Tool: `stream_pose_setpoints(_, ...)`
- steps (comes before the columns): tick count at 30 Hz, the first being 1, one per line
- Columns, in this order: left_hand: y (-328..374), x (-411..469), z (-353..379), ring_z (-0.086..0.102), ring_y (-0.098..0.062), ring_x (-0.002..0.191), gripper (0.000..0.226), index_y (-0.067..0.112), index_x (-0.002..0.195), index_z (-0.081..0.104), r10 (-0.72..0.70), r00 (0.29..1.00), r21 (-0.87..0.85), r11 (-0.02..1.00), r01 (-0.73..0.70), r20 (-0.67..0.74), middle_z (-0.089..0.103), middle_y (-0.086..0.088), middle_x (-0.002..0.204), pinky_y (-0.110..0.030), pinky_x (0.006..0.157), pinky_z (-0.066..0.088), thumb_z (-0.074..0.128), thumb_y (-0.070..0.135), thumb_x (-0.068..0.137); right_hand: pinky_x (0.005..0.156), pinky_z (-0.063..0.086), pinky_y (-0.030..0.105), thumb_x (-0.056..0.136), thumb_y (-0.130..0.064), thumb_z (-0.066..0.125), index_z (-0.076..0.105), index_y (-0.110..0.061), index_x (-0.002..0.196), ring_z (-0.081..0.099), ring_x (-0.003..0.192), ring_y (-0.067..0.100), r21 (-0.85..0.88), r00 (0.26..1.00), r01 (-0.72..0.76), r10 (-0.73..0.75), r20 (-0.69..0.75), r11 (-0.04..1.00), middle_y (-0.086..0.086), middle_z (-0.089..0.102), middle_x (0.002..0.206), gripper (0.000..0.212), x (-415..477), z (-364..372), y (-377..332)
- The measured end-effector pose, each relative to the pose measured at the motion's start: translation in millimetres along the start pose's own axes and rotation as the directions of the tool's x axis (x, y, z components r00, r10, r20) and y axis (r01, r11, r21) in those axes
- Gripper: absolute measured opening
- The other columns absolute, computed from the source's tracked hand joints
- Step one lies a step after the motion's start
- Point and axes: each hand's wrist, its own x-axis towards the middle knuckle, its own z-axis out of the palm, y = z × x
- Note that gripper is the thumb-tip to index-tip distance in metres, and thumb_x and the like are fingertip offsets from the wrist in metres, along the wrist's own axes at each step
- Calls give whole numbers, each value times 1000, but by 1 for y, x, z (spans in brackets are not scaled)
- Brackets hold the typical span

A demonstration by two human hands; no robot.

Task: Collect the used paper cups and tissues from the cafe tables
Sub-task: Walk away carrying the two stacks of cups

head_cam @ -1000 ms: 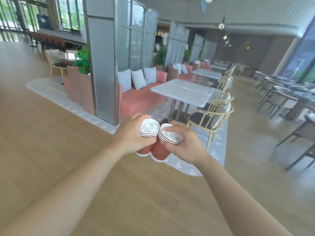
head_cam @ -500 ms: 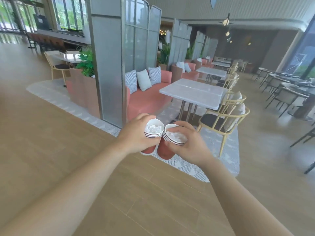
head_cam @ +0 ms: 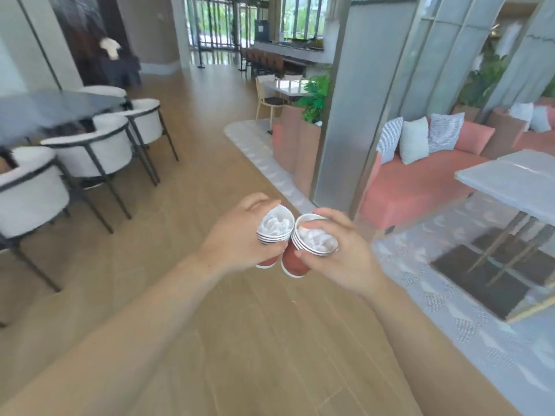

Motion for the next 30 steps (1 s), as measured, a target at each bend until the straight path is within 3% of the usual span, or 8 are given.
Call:
stream_pose_setpoints(4,-70,31,-4,49,-1,114,78,44,132,37,-177,979,4,984,178,-106,36,17,135,-18,86,38,73,51,63,95,39,21,60,-40,79,61,-39,104,46,116,-5,60,990,71,-78,117,996,-18,44,131,47,87,53,20)
stream_pose_setpoints(8,-126,61,-14,53,2,96,71,46,123,42,-309,930,16,948,318,-198,40,21,125,-18,76,39,75,48,61,82,23,-7,62,-40,80,60,-39,107,35,108,-16,49,959,178,-185,213,983,-21,38,132,49,161,103,35)
stream_pose_setpoints(10,-159,78,-18,54,1,93,66,46,119,45,-385,894,24,916,400,-229,42,23,120,-17,71,39,76,45,61,77,19,-10,63,-36,81,59,-37,107,32,105,-17,84,942,185,-201,267,979,-20,38,132,49,200,133,42)
stream_pose_setpoints(13,-205,105,-20,55,1,87,58,44,115,51,-478,843,-8,871,492,-247,43,28,116,-9,66,37,76,49,63,92,35,10,61,-30,82,58,-31,111,41,109,-9,206,911,149,-215,352,967,-17,38,132,55,255,177,51)
stream_pose_setpoints(15,-238,126,-19,55,1,88,56,41,116,54,-519,817,-26,847,531,-251,46,26,118,-14,70,40,76,50,64,89,41,21,60,-34,82,56,-33,113,43,108,-10,228,898,152,-231,375,962,-27,37,124,59,291,207,62)
stream_pose_setpoints(19,-312,182,-14,55,0,88,55,39,116,54,-547,800,-40,830,556,-247,45,25,119,-16,70,41,75,47,66,82,35,11,55,-44,80,51,-37,115,42,106,-10,222,890,146,-225,395,964,-24,39,121,67,369,264,90)
stream_pose_setpoints(23,-386,259,-21,56,-2,88,55,42,114,54,-528,821,-42,845,533,-218,44,24,121,-19,70,44,76,43,63,79,33,1,55,-40,82,53,-36,112,44,103,-12,207,899,88,-168,405,974,-22,42,119,64,458,309,110)
stream_pose_setpoints(30,-497,390,-37,50,4,92,49,42,108,57,-487,847,-87,873,480,-211,44,25,110,2,67,33,76,44,62,82,40,10,59,-38,81,64,-33,94,51,102,-9,196,931,56,-122,343,979,-25,45,123,39,605,363,139)
